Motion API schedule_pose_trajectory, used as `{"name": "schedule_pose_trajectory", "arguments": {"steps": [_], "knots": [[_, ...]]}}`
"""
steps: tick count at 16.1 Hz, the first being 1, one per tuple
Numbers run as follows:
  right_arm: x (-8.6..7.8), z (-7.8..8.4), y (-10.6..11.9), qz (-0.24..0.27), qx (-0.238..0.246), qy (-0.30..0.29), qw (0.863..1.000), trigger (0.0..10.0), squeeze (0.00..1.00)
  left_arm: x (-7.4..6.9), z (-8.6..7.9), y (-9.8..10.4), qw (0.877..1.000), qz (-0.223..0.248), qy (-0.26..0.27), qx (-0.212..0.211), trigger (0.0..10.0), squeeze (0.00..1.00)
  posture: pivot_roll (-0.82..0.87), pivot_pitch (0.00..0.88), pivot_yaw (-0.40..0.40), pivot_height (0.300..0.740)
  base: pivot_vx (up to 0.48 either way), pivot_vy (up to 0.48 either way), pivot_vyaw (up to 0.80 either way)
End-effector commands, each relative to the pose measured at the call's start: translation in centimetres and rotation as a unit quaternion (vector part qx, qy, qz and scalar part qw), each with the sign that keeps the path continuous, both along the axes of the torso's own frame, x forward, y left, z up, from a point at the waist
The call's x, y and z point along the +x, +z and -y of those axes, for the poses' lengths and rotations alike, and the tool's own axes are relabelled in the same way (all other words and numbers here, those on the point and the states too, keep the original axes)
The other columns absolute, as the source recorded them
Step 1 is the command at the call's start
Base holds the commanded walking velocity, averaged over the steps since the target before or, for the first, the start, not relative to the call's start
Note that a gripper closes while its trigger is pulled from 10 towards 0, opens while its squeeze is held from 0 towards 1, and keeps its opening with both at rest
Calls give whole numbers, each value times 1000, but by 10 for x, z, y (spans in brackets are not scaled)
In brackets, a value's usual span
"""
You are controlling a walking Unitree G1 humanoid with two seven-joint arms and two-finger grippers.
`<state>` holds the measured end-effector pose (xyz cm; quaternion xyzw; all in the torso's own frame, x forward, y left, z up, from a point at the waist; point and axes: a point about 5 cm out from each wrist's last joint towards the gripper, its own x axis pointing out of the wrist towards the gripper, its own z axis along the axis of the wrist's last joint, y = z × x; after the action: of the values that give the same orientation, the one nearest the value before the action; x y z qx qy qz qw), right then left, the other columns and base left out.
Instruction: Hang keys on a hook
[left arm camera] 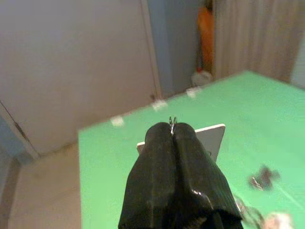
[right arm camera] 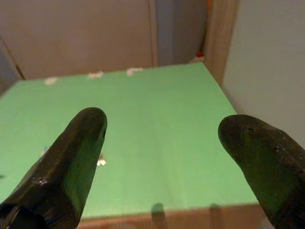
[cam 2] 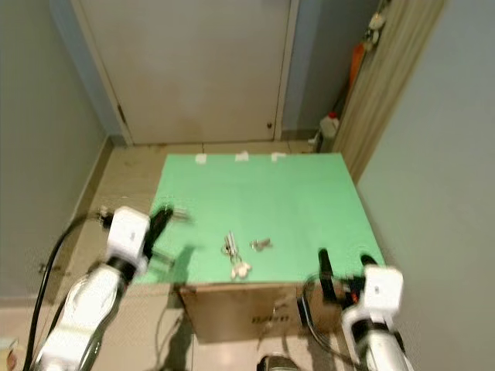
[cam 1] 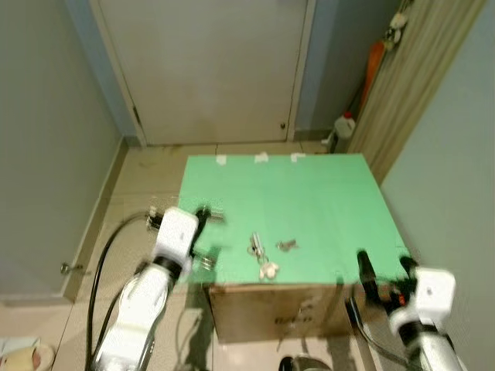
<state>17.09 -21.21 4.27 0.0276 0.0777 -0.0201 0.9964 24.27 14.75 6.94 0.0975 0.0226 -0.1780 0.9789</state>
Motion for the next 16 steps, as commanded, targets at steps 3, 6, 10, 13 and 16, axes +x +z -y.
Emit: {"name": "schedule_pose_trajectory", "arguments": {"steps": [3, 6, 10, 13, 16], "knots": [[5, 1, 8, 17, -15, 0, 1000, 10000, 0, 0, 10, 0, 999, -35, 0, -22, 10000, 0, -146, 0, 22, 740, 0, 0, 0], [21, -3, 6, 26, -7, 8, 1000, 10000, 0, 17, 16, 5, 999, -25, 10, -17, 10000, 0, -160, 0, 27, 740, 0, 0, 0], [32, -9, 2, 21, 10, 13, 1000, 10000, 0, 31, 21, 12, 1000, -17, 13, -21, 10000, 0, -160, 0, 25, 740, 0, 0, 0], [34, -11, -2, 16, 12, 19, 1000, 10000, 0, 36, 25, 15, 999, -14, 8, -30, 10000, 0, -162, 0, 27, 740, 0, 0, 0], [35, -12, -3, 15, 14, 22, 1000, 10000, 0, 39, 26, 16, 999, -12, 12, -34, 10000, 0, -163, 0, 28, 740, -210, 0, 0]]}}
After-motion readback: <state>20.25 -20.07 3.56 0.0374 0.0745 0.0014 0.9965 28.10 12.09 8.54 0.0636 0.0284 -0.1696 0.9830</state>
